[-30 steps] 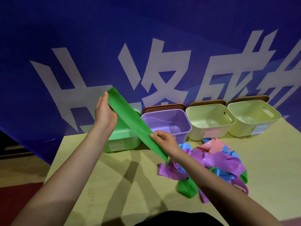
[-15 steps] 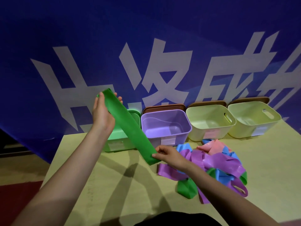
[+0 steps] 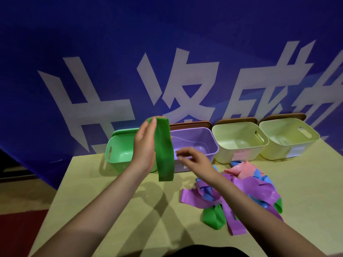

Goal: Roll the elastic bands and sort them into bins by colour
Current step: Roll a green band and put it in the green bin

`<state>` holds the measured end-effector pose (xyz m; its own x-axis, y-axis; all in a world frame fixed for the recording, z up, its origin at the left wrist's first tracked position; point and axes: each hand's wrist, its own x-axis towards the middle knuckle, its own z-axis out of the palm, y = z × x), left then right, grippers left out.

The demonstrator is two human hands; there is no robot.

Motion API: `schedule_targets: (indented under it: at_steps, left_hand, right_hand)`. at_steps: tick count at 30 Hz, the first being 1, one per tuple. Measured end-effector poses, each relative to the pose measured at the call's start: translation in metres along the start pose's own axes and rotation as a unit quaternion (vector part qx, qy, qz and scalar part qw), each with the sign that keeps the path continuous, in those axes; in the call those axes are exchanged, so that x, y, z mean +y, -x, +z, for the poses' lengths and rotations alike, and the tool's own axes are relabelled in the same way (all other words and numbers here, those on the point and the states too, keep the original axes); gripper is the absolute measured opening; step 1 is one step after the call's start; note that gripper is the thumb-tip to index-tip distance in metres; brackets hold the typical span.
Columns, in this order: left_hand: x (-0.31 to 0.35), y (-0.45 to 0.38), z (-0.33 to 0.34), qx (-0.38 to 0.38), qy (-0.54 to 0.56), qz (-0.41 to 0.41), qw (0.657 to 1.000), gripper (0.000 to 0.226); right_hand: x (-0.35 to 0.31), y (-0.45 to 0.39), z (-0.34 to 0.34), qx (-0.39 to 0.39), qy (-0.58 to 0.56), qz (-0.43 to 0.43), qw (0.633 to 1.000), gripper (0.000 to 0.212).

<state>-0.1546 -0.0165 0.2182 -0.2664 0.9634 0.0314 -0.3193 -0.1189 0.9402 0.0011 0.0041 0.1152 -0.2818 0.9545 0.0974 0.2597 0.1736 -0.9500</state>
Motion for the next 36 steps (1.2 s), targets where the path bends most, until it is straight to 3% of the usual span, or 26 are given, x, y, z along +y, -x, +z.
schedule_targets:
  at_steps: [3, 6, 20, 26, 29, 36]
  left_hand:
    - [-0.006, 0.006, 0.002, -0.004, -0.023, -0.003, 1.0, 0.023]
    - [-0.008, 0.01, 0.004, -0.025, -0.029, -0.002, 0.999, 0.025]
    - [-0.019, 0.012, -0.005, -0.066, -0.047, -0.018, 0.997, 0.019]
    - [-0.029, 0.013, -0.004, -0.044, -0.065, -0.084, 0.993, 0.018]
    - [-0.029, 0.011, -0.005, -0.038, -0.043, -0.11, 0.992, 0.031]
    - [-0.032, 0.011, -0.006, -0.061, 0.014, -0.128, 0.99, 0.025]
  right_hand:
    - [-0.053, -0.008, -0.01, 0.084, -0.049, -0.097, 0.991, 0.012]
    - [-0.089, -0.01, -0.015, 0.08, -0.044, -0.134, 0.987, 0.011]
    - [-0.096, -0.021, -0.009, 0.066, -0.06, -0.107, 0.99, 0.009]
    - [-0.092, -0.025, -0.015, 0.069, -0.088, -0.115, 0.987, 0.016]
    - [-0.088, -0.022, -0.019, 0.057, -0.061, -0.139, 0.987, 0.022]
    - [-0.081, -0.018, -0.03, 0.02, 0.068, -0.219, 0.973, 0.025]
